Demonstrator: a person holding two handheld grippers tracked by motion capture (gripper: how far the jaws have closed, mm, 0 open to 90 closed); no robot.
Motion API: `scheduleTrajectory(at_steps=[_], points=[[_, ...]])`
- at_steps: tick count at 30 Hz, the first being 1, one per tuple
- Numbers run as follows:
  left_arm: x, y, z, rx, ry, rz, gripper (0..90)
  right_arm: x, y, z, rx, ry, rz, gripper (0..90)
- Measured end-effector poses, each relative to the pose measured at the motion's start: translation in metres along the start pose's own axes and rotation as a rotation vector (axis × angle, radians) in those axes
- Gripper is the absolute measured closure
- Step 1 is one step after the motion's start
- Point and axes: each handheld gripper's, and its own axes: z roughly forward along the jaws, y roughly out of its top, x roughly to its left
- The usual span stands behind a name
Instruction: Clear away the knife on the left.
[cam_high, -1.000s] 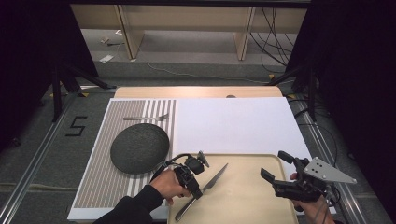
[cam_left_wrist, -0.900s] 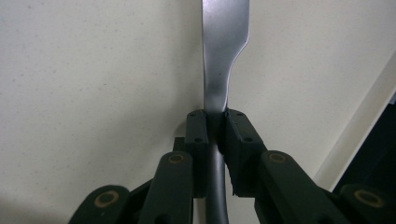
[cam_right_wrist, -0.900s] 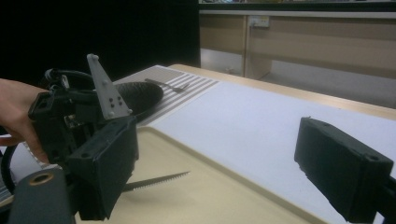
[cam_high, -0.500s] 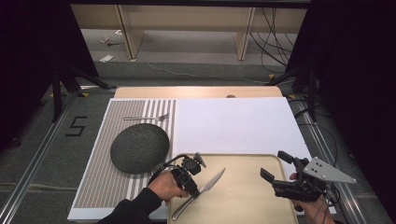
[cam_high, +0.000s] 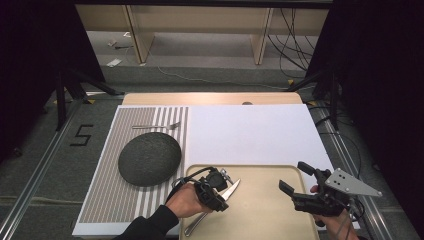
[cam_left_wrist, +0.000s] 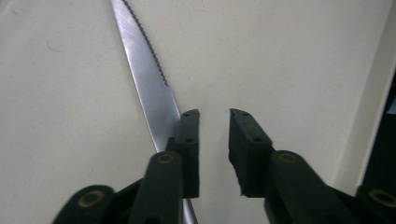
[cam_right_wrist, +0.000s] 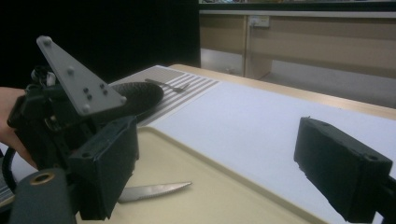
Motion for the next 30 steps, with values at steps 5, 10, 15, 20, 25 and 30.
scheduleTrajectory(at_steps=[5, 10, 15, 20, 25, 30], points=[[-0.001, 0.003, 0.011, 0.023, 0.02, 0.016, 87.1, -0.001, 0.0, 0.0, 0.003, 0.0, 0.0, 14.9], [0.002, 0.002, 0.016, 0.034, 0.015, 0.038, 89.6, 0.0, 0.0, 0.0, 0.003, 0.001, 0.001, 14.9], [0.002, 0.001, 0.018, 0.046, 0.026, 0.051, 89.8, 0.0, 0.0, 0.0, 0.003, 0.001, 0.001, 14.9], [0.002, 0.001, 0.018, 0.042, 0.039, 0.046, 89.8, 0.0, 0.0, 0.0, 0.002, 0.001, 0.002, 14.9], [0.004, 0.0, 0.017, 0.038, 0.067, 0.037, 89.8, 0.0, 0.0, 0.0, -0.001, 0.002, 0.001, 15.0], [0.008, -0.001, 0.016, 0.033, 0.083, 0.021, 89.8, 0.0, 0.001, 0.0, 0.006, 0.002, -0.001, 15.0]])
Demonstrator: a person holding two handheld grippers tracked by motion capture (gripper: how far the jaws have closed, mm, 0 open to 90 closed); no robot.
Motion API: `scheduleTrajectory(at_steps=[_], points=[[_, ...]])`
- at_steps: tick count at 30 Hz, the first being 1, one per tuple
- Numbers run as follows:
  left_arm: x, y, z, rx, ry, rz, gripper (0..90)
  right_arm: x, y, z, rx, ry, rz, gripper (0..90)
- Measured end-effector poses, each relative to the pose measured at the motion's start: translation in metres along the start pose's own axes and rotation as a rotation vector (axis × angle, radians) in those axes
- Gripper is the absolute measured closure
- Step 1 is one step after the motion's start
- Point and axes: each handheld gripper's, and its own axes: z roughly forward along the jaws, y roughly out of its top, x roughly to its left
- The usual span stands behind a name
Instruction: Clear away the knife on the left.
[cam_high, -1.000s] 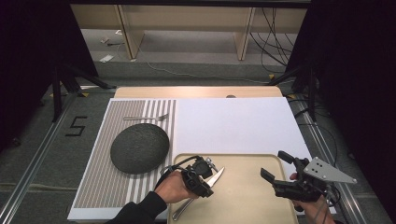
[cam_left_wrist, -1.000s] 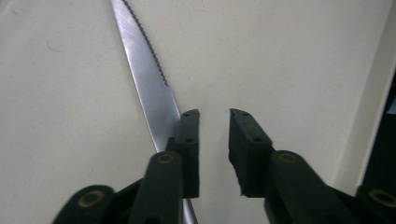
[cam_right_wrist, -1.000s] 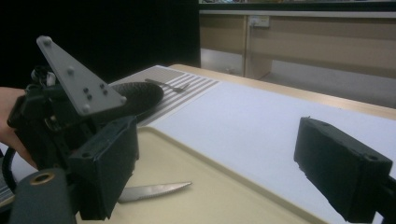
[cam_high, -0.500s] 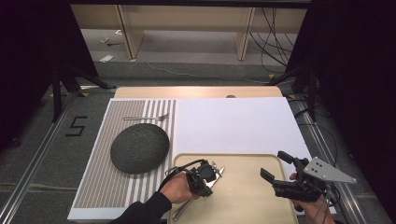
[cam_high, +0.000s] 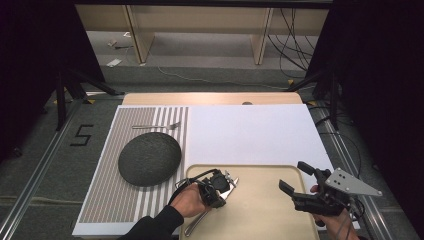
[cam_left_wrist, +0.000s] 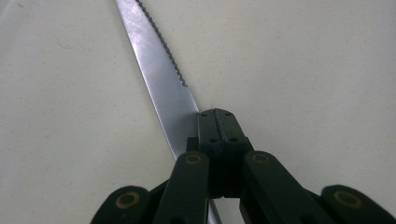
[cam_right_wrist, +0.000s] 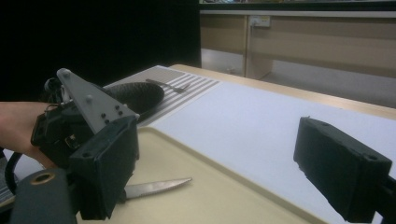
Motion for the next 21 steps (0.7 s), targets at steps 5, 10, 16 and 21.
scheduleTrajectory(at_steps=[5, 10, 16, 21], points=[[0.006, -0.004, -0.002, -0.009, 0.016, -0.029, 89.8, 0.0, 0.0, 0.0, -0.006, 0.001, 0.001, 15.0], [0.013, -0.01, -0.006, -0.01, 0.03, -0.055, 89.8, 0.0, 0.0, 0.0, -0.007, 0.003, 0.001, 15.0], [0.019, -0.016, -0.009, -0.018, 0.042, -0.089, 89.9, 0.0, 0.0, 0.0, 0.0, 0.002, -0.001, 15.1], [0.024, -0.021, -0.012, -0.021, 0.055, -0.117, 89.9, 0.001, 0.0, 0.0, -0.002, 0.002, -0.001, 15.1]])
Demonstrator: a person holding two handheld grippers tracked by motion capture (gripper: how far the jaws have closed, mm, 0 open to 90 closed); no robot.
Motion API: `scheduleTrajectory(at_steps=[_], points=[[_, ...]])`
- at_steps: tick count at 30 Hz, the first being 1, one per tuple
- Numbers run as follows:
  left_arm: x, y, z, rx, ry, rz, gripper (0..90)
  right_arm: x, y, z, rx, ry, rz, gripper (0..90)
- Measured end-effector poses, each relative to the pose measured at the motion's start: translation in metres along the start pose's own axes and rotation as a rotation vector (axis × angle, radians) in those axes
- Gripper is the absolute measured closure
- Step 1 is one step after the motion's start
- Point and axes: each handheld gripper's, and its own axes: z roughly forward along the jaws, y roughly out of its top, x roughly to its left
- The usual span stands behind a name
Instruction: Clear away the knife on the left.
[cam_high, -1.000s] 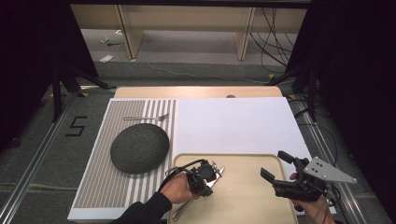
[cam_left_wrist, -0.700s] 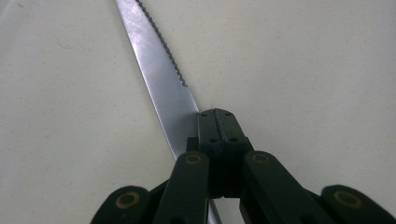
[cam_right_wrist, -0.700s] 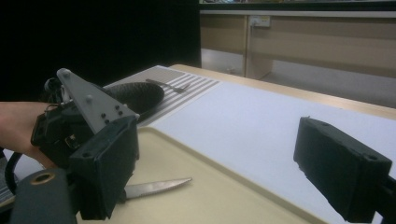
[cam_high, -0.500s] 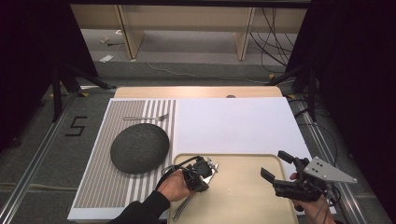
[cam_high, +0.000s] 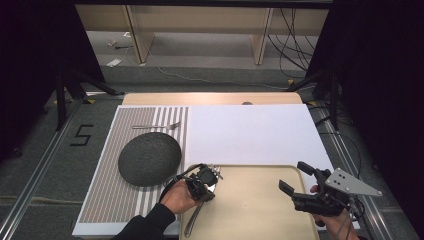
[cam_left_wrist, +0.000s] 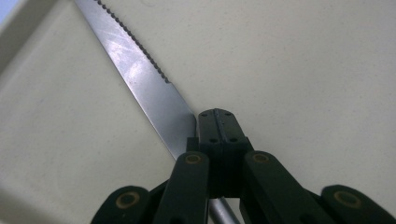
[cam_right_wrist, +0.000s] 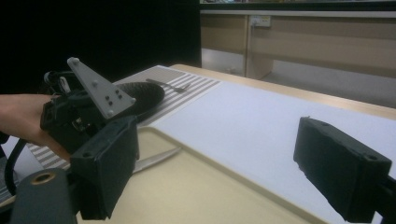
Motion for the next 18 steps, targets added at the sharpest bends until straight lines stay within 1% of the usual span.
scheduleTrajectory(at_steps=[6, 8, 12, 14, 18], points=[[0.004, -0.006, -0.003, 0.003, 0.007, -0.023, 89.9, 0.0, 0.0, 0.0, 0.003, -0.002, 0.0, 15.1], [0.006, -0.008, -0.004, -0.003, -0.002, -0.039, 89.9, -0.001, 0.0, 0.0, 0.001, 0.0, 0.001, 15.1], [0.006, -0.011, -0.005, -0.001, 0.005, -0.043, 90.0, 0.0, 0.0, 0.0, 0.001, 0.0, 0.0, 15.1], [0.007, -0.012, -0.006, -0.001, 0.004, -0.056, 90.0, 0.0, 0.0, 0.0, -0.001, 0.0, 0.001, 15.2], [0.009, -0.015, -0.007, 0.002, 0.013, -0.069, 90.0, 0.0, 0.0, 0.0, 0.001, -0.001, 0.0, 15.2]])
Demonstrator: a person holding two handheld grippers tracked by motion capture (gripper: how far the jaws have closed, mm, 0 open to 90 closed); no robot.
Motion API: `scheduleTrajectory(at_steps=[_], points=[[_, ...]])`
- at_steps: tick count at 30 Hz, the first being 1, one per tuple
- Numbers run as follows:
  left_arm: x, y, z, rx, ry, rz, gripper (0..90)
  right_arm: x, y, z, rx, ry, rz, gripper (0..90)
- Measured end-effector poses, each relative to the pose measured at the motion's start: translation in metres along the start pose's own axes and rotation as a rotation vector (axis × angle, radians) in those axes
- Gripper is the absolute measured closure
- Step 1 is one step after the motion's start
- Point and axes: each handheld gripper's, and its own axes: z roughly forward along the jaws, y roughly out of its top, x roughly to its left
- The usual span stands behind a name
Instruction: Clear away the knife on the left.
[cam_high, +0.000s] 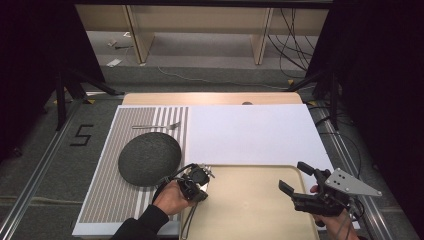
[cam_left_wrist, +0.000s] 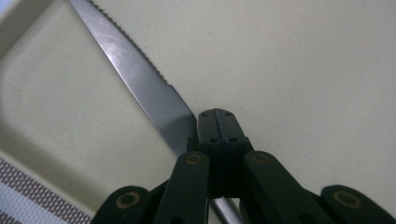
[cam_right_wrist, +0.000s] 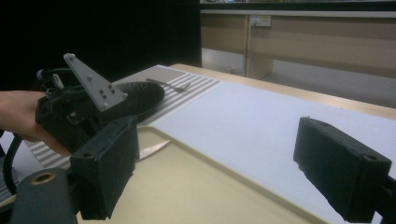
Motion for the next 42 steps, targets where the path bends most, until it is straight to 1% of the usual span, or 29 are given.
scheduleTrajectory(at_steps=[2, 5, 9, 13, 17, 19, 20, 23, 26, 27, 28, 30, 32, 33, 34, 35, 39, 42], points=[[0.001, -0.002, -0.001, 0.006, 0.019, -0.003, 90.0, 0.0, 0.0, 0.0, 0.002, 0.001, 0.002, 15.2], [0.004, -0.006, -0.004, 0.002, 0.024, -0.023, 90.0, 0.001, 0.0, 0.0, -0.001, 0.0, 0.0, 15.2], [0.008, -0.011, -0.006, 0.005, 0.036, -0.035, 90.0, 0.001, 0.0, 0.0, 0.001, 0.001, 0.0, 15.2], [0.011, -0.015, -0.008, -0.003, 0.028, -0.048, 89.9, 0.001, 0.0, 0.001, 0.001, 0.001, 0.0, 15.2], [0.011, -0.015, -0.008, -0.007, 0.027, -0.048, 89.8, 0.001, 0.0, 0.001, 0.003, 0.001, -0.001, 15.2], [0.012, -0.015, -0.007, -0.016, 0.016, -0.047, 89.6, 0.001, 0.0, 0.001, 0.001, 0.002, 0.0, 15.2], [0.012, -0.016, -0.007, -0.022, -0.002, -0.056, 86.9, 0.001, 0.0, 0.001, 0.001, 0.003, 0.001, 15.2], [0.012, -0.015, -0.007, -0.032, -0.024, -0.051, 75.4, 0.001, 0.0, 0.001, 0.006, 0.004, -0.002, 15.2], [0.01, -0.014, -0.008, -0.055, -0.041, -0.056, 63.1, 0.001, 0.0, 0.001, 0.003, 0.004, 0.002, 15.2], [0.01, -0.013, -0.009, -0.063, -0.063, -0.063, 57.9, 0.001, 0.0, 0.001, 0.004, 0.003, 0.001, 15.2], [0.01, -0.013, -0.01, -0.081, -0.084, -0.07, 52.2, 0.001, 0.0, 0.001, 0.005, 0.003, 0.001, 15.2], [0.007, -0.013, -0.015, -0.129, -0.107, -0.071, 40.6, 0.001, 0.0, 0.001, 0.002, 0.004, 0.0, 15.2], [0.006, -0.013, -0.02, -0.173, -0.14, -0.063, 33.3, 0.001, 0.0, 0.001, 0.006, 0.004, -0.002, 15.2], [0.005, -0.013, -0.023, -0.194, -0.152, -0.051, 30.3, 0.001, 0.0, 0.001, 0.007, 0.006, -0.001, 15.2], [0.003, -0.014, -0.024, -0.219, -0.17, -0.059, 28.5, 0.001, 0.0, 0.001, 0.007, 0.006, -0.002, 15.2], [0.003, -0.014, -0.026, -0.236, -0.175, -0.055, 27.2, 0.001, 0.0, 0.001, 0.008, 0.007, 0.001, 15.2], [0.001, -0.016, -0.031, -0.285, -0.178, -0.04, 22.5, 0.002, 0.0, 0.002, 0.004, 0.007, 0.0, 15.2], [-0.001, -0.016, -0.034, -0.319, -0.175, -0.028, 21.6, 0.002, 0.0, 0.002, 0.005, 0.006, -0.001, 15.2]])
